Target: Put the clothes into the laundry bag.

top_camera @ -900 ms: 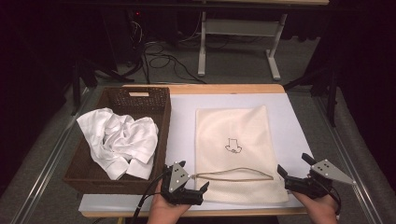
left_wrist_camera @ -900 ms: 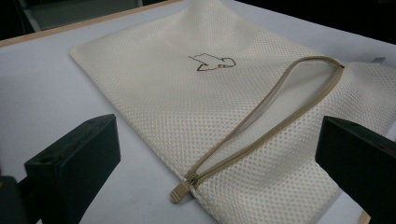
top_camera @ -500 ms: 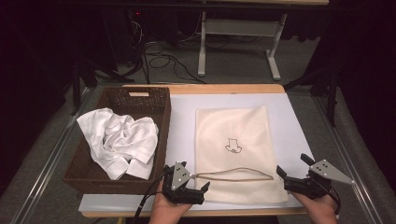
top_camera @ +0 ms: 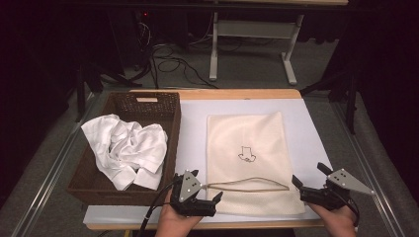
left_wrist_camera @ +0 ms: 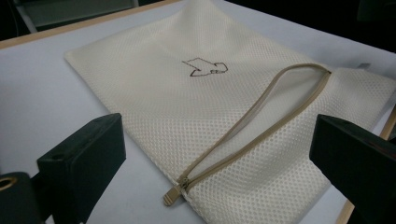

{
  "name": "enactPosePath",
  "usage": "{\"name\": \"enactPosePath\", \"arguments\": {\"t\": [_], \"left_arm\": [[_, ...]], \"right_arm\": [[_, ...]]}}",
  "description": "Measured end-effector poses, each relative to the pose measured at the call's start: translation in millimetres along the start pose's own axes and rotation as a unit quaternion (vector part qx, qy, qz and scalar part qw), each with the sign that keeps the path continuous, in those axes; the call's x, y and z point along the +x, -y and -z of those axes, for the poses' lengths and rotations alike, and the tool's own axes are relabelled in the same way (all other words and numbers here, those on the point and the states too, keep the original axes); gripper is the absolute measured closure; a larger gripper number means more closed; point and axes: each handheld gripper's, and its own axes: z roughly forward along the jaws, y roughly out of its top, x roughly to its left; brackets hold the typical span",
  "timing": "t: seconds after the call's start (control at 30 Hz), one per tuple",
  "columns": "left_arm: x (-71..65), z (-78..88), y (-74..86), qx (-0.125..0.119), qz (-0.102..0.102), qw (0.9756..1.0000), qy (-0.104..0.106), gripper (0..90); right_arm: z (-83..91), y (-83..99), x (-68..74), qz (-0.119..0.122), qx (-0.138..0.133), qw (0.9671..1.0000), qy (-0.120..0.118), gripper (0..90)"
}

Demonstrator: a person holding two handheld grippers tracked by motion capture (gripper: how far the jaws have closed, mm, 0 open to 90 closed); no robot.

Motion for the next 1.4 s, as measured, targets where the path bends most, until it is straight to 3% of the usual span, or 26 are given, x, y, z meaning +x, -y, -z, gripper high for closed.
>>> {"name": "enactPosePath", "arguments": {"t": [0.13,0.27,0.33,0.47,0.8,0.9,1.07,1.1,1.23,1.3,1.33,1.4], "left_arm": [[2.6,15.3,-9.2,-0.023,0.006,0.9997,-0.008,4.5],[4.4,21.8,-12.4,-0.022,0.010,0.9997,0.003,6.9],[3.6,29.4,-16.9,-0.024,-0.005,0.9996,-0.011,5.4],[8.5,39.4,-20.9,-0.038,0.005,0.9992,-0.016,5.5],[36.5,64.7,-26.8,-0.049,0.019,0.9969,-0.059,2.2],[50.8,75.0,-26.7,-0.052,0.025,0.9948,-0.084,2.0],[64.9,83.6,-24.8,-0.051,0.030,0.9932,-0.100,2.0],[73.1,89.4,-23.3,-0.051,0.031,0.9916,-0.115,2.1],[83.7,95.7,-20.2,-0.051,0.041,0.9901,-0.124,3.2],[93.6,102.0,-17.2,-0.053,0.048,0.9878,-0.138,4.0],[93.6,102.0,-17.2,-0.053,0.048,0.9878,-0.138,4.3],[105.4,110.7,-13.9,-0.057,0.061,0.9848,-0.152,4.7]], "right_arm": [[-0.1,-0.3,0.4,0.000,-0.001,1.0000,0.000,0.2],[0.0,-0.4,0.3,0.003,-0.002,1.0000,0.001,0.2],[1.4,-1.0,0.6,0.001,-0.004,1.0000,0.001,0.2],[1.8,-1.2,0.2,0.000,-0.006,1.0000,0.001,0.3],[1.3,-0.8,0.1,-0.001,-0.005,1.0000,0.000,0.3],[1.3,-0.5,-0.4,0.001,-0.005,1.0000,0.002,0.4],[1.2,-0.4,-0.7,0.000,-0.006,1.0000,0.002,0.5],[1.0,-0.2,-0.7,-0.001,-0.006,1.0000,0.003,0.6],[0.6,0.0,-1.4,0.000,-0.006,1.0000,0.002,0.6],[0.4,0.2,-1.5,-0.002,-0.006,1.0000,0.001,0.7],[0.4,0.3,-1.7,-0.002,-0.006,1.0000,0.001,0.6],[0.4,0.3,-2.2,-0.002,-0.006,1.0000,0.002,0.6]]}}
